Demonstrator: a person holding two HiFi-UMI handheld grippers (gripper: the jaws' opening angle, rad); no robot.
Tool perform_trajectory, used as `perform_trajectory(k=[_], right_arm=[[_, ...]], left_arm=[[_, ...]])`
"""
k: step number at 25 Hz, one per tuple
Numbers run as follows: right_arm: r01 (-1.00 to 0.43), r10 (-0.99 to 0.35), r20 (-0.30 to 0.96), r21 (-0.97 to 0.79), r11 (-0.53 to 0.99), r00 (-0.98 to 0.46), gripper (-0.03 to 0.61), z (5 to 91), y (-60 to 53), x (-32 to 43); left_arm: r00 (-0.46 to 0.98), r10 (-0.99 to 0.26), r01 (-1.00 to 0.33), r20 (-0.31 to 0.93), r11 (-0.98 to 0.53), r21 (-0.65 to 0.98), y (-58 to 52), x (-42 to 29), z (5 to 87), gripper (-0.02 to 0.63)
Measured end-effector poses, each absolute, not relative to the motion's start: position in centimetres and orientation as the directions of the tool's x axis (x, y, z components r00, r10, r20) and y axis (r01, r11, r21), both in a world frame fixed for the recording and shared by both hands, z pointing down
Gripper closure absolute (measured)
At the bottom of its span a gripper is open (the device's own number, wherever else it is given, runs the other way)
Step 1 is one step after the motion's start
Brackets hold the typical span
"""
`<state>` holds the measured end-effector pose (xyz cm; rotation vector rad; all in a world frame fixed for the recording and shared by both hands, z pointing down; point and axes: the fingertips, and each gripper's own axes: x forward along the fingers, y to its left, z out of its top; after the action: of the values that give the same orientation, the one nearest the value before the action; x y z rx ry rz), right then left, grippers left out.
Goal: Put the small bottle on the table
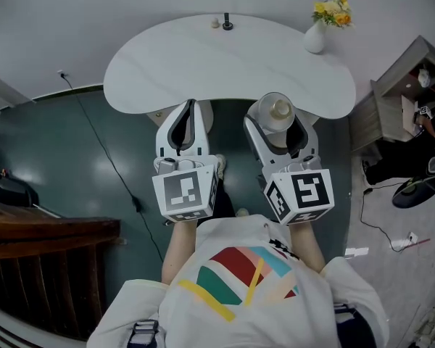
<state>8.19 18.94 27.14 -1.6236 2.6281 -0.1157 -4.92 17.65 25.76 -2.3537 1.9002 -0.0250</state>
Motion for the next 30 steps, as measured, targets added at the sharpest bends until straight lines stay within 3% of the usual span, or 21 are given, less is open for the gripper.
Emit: perform_trajectory(k=[15, 30], right_arm=[[-0.901, -0.903, 0.032, -0.086, 0.425, -0.429, 0.255, 28.2, 10.5, 6.7], [-0.896, -0.895, 0.061, -0.076, 0.438, -0.442, 0.255, 26.3, -4.5, 0.2]], left_arm=[[0.259, -0.966, -0.964, -0.003, -0.258, -0.069, 8.3, -5.6, 27.9, 0.597], [0.295, -0.955, -0.955, 0.017, -0.296, -0.034, -7.4, -10.8, 26.4, 0.597]])
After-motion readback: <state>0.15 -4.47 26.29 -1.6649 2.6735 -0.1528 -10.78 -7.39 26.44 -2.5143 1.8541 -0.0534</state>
